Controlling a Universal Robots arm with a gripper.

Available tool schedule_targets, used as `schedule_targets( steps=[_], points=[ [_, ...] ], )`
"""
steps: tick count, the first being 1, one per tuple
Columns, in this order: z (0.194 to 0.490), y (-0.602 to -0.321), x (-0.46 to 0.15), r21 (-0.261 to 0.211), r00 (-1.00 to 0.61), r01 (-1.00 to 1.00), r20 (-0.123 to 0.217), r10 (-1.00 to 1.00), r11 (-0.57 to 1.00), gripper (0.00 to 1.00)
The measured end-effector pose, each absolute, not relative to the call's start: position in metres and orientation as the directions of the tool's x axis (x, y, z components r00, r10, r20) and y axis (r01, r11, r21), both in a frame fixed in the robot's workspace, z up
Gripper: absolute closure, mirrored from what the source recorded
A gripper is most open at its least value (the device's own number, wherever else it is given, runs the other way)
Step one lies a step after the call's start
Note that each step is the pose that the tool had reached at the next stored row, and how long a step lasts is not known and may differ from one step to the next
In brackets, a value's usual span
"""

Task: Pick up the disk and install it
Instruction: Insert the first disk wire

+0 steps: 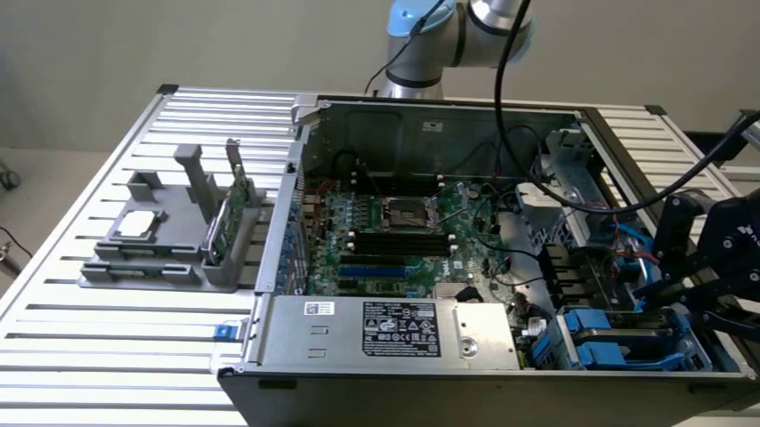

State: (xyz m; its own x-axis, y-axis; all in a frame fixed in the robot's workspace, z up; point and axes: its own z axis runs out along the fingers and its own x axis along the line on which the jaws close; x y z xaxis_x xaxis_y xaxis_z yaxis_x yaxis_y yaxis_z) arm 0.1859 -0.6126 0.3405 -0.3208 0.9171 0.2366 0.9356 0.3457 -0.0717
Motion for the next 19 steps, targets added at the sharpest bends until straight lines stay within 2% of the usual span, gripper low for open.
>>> schedule_targets(
  steps=[14, 19],
  points=[
    [0.3441, -0.6126, 0.1859, -0.119, -0.229, 0.957, 0.247, 0.941, 0.264, 0.83],
    [0.3439, -0.6128, 0.186, -0.139, -0.199, 0.961, 0.239, 0.95, 0.237, 0.83]
  ],
)
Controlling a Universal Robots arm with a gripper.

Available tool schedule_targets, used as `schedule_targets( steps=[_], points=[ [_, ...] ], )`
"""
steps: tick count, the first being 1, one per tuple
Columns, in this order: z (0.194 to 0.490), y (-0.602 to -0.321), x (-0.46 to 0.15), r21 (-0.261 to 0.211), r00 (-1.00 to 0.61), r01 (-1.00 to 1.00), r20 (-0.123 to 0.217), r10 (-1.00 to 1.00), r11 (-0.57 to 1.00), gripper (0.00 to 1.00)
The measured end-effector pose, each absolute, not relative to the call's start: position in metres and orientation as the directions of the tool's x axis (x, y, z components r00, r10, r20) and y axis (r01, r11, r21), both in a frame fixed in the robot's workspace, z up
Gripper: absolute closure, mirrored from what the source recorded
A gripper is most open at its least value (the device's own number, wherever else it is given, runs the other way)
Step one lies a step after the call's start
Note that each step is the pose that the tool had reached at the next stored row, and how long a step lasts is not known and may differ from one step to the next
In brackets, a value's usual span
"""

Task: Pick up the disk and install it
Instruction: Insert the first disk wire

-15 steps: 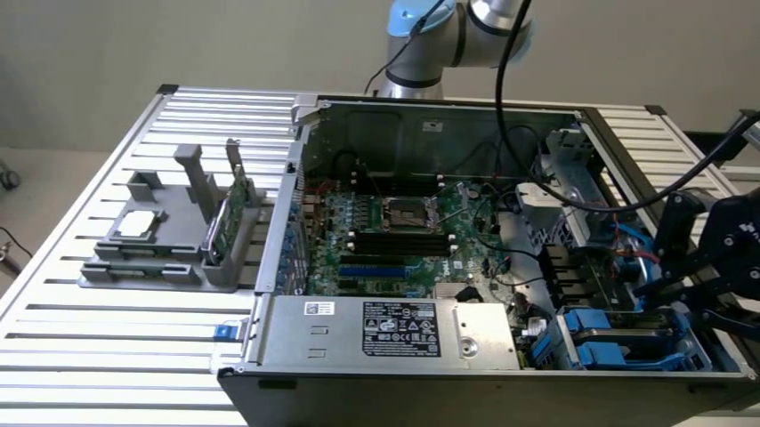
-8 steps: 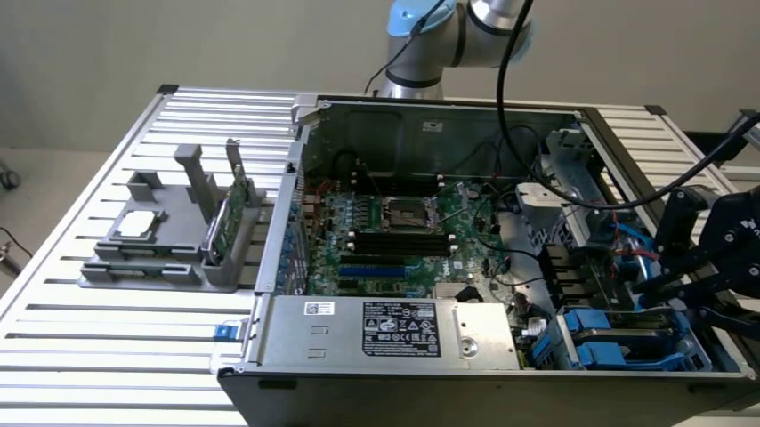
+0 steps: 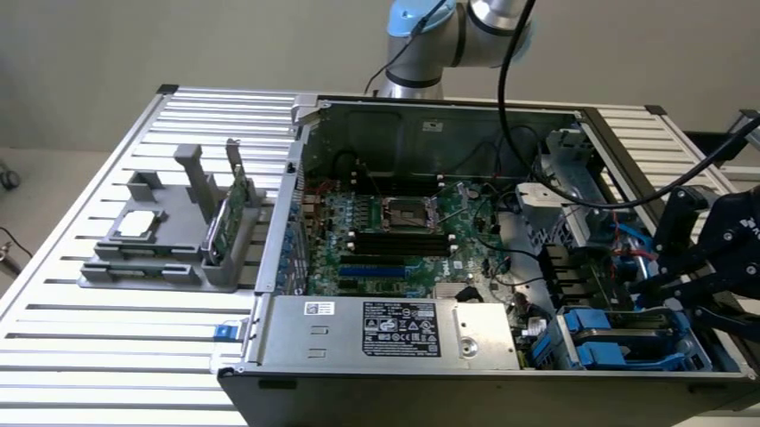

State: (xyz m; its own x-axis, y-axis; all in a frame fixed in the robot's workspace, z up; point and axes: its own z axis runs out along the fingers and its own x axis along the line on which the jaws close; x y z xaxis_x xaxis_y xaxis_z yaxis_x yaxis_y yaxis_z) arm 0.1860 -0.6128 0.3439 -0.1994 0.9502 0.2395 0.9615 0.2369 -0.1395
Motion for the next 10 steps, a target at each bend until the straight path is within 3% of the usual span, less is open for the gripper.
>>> schedule_targets(
  steps=[10],
  points=[
    [0.344, -0.6132, 0.186, -0.172, -0.14, 0.97, 0.19, 0.972, 0.173, 0.83]
  ],
)
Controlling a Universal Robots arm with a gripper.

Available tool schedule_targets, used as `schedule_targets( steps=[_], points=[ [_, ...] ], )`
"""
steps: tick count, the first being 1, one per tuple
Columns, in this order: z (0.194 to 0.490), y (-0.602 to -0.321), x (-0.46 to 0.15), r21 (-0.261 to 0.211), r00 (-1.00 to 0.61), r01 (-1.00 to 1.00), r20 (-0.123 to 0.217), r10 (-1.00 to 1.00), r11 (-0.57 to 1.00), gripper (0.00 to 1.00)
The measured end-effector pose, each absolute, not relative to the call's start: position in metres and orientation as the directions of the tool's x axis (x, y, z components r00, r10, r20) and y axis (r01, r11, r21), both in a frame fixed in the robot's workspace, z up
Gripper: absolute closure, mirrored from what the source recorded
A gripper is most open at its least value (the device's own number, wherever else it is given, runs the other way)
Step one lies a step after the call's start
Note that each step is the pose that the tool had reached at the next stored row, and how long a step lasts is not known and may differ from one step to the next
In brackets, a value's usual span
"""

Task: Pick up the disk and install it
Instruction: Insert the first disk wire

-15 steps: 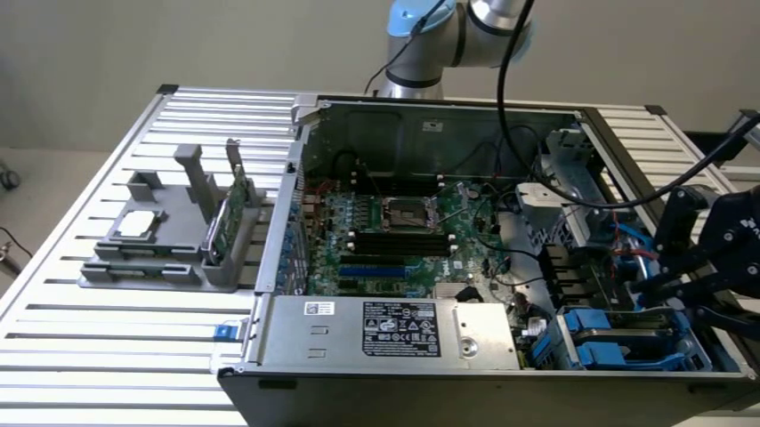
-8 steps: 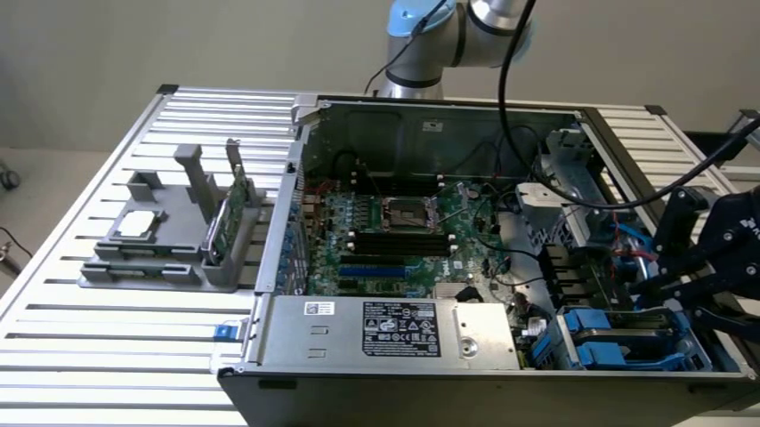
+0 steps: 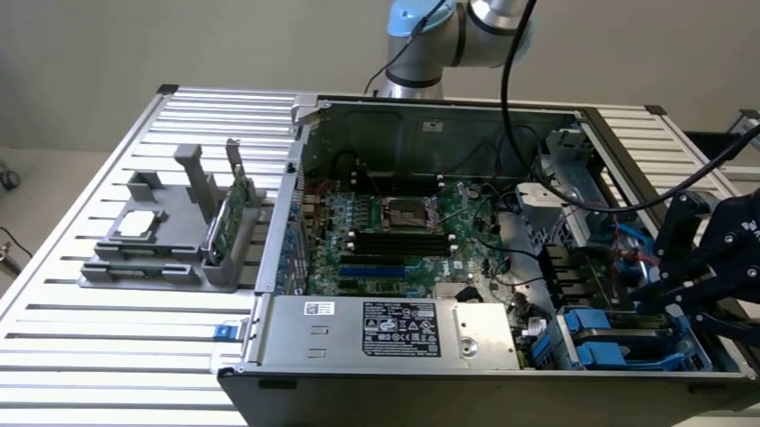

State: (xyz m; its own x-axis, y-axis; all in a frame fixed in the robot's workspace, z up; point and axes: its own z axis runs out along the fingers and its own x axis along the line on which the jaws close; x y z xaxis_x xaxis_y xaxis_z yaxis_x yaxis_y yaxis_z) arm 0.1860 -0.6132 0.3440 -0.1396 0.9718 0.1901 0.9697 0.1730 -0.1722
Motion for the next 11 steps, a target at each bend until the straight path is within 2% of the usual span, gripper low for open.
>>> schedule_targets(
  steps=[5, 11],
  points=[
    [0.344, -0.6134, 0.186, -0.18, -0.118, 0.973, 0.14, 0.983, 0.143, 0.83],
    [0.344, -0.612, 0.1864, -0.195, -0.111, 0.974, 0.04, 0.993, 0.117, 0.83]
  ],
)
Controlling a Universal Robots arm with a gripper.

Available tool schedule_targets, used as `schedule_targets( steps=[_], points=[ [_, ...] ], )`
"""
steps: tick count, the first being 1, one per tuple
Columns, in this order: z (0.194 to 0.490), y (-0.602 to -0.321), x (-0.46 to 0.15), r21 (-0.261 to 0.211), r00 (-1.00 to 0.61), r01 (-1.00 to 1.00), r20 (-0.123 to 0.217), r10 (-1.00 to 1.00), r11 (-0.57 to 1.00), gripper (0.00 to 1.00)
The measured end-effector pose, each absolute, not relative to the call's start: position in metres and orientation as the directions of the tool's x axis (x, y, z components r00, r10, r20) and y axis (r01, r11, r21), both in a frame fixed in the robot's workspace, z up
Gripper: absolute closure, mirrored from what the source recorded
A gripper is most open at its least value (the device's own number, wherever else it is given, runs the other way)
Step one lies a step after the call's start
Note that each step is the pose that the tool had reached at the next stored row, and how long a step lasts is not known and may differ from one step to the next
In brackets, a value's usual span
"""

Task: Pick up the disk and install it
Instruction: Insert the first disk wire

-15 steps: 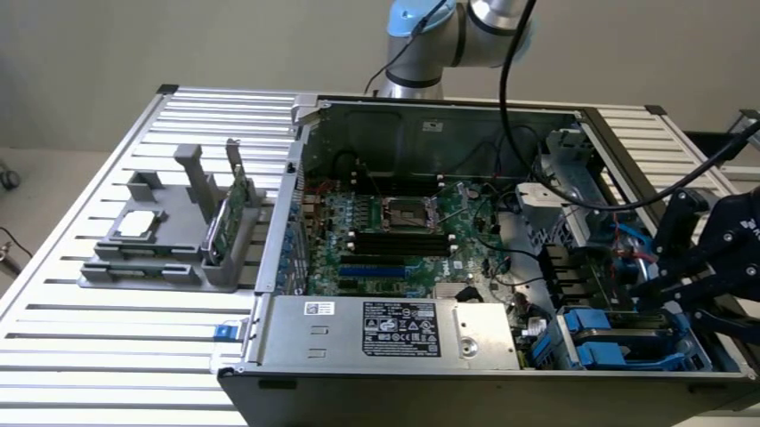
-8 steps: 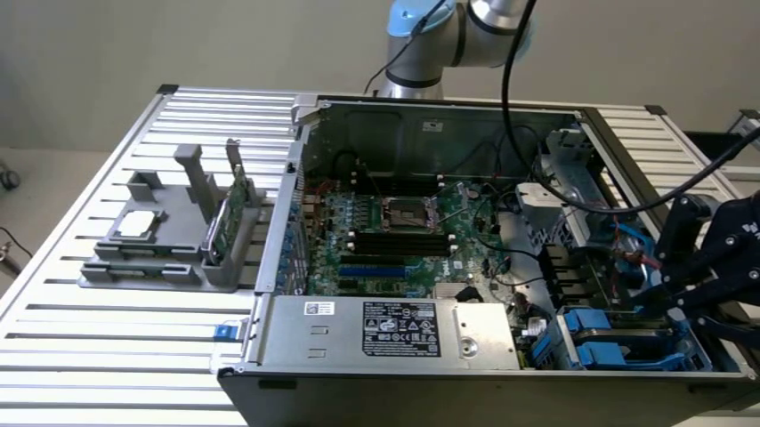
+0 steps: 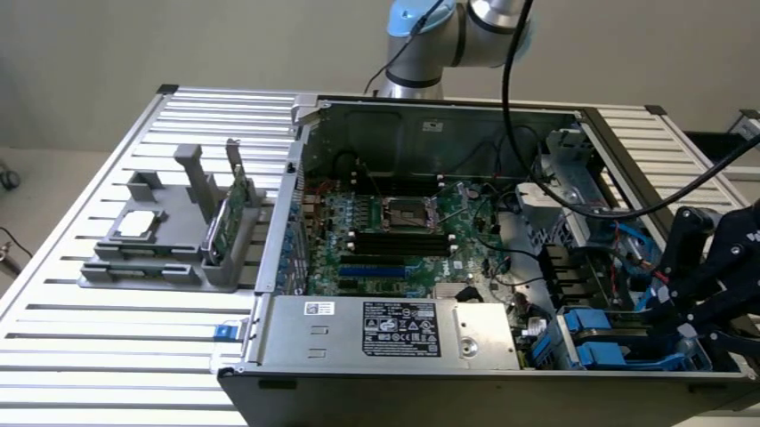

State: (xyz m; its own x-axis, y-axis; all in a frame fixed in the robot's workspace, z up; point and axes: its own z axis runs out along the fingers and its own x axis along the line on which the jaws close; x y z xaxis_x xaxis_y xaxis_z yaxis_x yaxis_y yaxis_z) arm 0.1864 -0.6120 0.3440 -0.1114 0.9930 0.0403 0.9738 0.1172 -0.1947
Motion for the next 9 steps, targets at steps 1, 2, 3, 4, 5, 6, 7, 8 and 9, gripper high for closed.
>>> schedule_targets(
  steps=[1, 2, 3, 4, 5, 6, 7, 8, 9],
  points=[
    [0.344, -0.611, 0.186, -0.196, -0.111, 0.974, 0.032, 0.993, 0.115, 0.83],
    [0.344, -0.609, 0.186, -0.197, -0.111, 0.974, 0.027, 0.993, 0.114, 0.83],
    [0.344, -0.608, 0.186, -0.198, -0.111, 0.974, 0.024, 0.994, 0.113, 0.83],
    [0.344, -0.606, 0.187, -0.198, -0.11, 0.974, 0.022, 0.994, 0.113, 0.83],
    [0.344, -0.604, 0.187, -0.198, -0.11, 0.974, 0.021, 0.994, 0.112, 0.83],
    [0.344, -0.602, 0.187, -0.199, -0.109, 0.974, 0.019, 0.994, 0.111, 0.83],
    [0.344, -0.6, 0.187, -0.199, -0.109, 0.974, 0.018, 0.994, 0.11, 0.83],
    [0.344, -0.598, 0.187, -0.199, -0.108, 0.974, 0.016, 0.994, 0.109, 0.83],
    [0.344, -0.596, 0.187, -0.199, -0.108, 0.974, 0.015, 0.994, 0.108, 0.83]
  ],
)
